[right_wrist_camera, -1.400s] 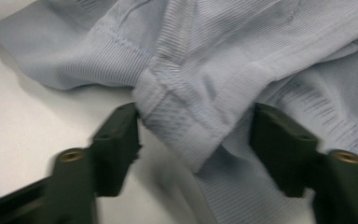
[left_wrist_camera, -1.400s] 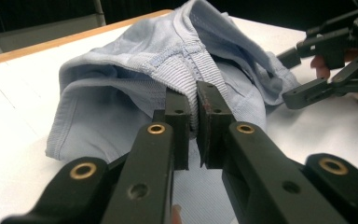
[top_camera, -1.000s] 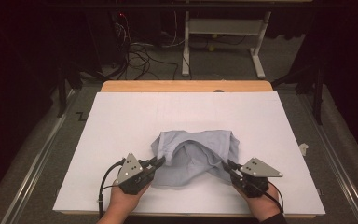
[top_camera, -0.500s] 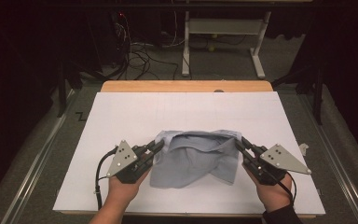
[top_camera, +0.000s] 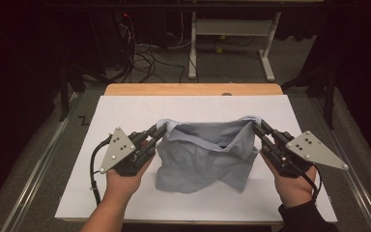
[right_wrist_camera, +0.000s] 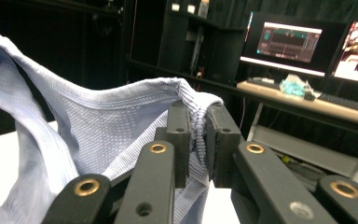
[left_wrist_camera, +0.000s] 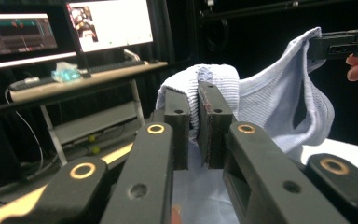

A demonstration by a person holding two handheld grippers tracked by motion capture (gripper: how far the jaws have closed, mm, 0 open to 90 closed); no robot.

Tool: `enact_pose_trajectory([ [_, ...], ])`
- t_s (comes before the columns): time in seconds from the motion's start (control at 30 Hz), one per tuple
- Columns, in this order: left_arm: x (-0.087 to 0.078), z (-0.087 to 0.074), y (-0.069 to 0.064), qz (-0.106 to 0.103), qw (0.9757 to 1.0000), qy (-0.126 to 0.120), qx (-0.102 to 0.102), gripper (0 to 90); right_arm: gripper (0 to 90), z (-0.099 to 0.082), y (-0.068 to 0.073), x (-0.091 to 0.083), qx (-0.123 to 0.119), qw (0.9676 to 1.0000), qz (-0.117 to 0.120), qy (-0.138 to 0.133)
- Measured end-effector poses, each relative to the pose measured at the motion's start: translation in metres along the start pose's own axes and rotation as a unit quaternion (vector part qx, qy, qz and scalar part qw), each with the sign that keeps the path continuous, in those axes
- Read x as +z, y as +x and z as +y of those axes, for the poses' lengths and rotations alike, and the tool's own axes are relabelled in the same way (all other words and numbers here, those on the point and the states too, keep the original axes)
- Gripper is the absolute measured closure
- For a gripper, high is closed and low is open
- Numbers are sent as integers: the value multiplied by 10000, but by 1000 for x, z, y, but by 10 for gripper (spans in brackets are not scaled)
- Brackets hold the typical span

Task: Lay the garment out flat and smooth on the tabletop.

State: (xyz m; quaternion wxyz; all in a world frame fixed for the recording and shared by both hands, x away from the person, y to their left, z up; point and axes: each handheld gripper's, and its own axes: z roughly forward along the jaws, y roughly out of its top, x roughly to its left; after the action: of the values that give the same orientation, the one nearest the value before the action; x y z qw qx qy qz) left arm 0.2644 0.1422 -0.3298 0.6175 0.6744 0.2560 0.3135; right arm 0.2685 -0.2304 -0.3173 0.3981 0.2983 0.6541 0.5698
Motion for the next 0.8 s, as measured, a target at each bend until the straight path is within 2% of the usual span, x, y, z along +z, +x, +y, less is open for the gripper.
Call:
enact_pose_trajectory([
  [0.23, -19, 20, -5, 70, 9995, -283, 141, 800, 822, 23, 10, -19, -154, 9994, 48, -317],
  [0.43, -41, 37, -11, 116, 9975, -628, 313, 801, 822, 42, 23, -36, -308, 9975, 122, -620],
  [0.6, -54, 46, -15, 86, 9966, -769, 276, 800, 820, 51, 30, -42, -338, 9964, 194, -754],
  [0.7, -52, 47, -11, 75, 9974, -678, 235, 799, 817, 52, 30, -37, -336, 9965, 243, -726],
  [0.77, -36, 43, 0, 173, 9989, -400, 155, 798, 817, 50, 26, -26, -341, 9974, 219, -594],
  [0.8, -27, 40, 6, 179, 9994, -291, 109, 798, 817, 46, 21, -14, -254, 9984, 212, -462],
])
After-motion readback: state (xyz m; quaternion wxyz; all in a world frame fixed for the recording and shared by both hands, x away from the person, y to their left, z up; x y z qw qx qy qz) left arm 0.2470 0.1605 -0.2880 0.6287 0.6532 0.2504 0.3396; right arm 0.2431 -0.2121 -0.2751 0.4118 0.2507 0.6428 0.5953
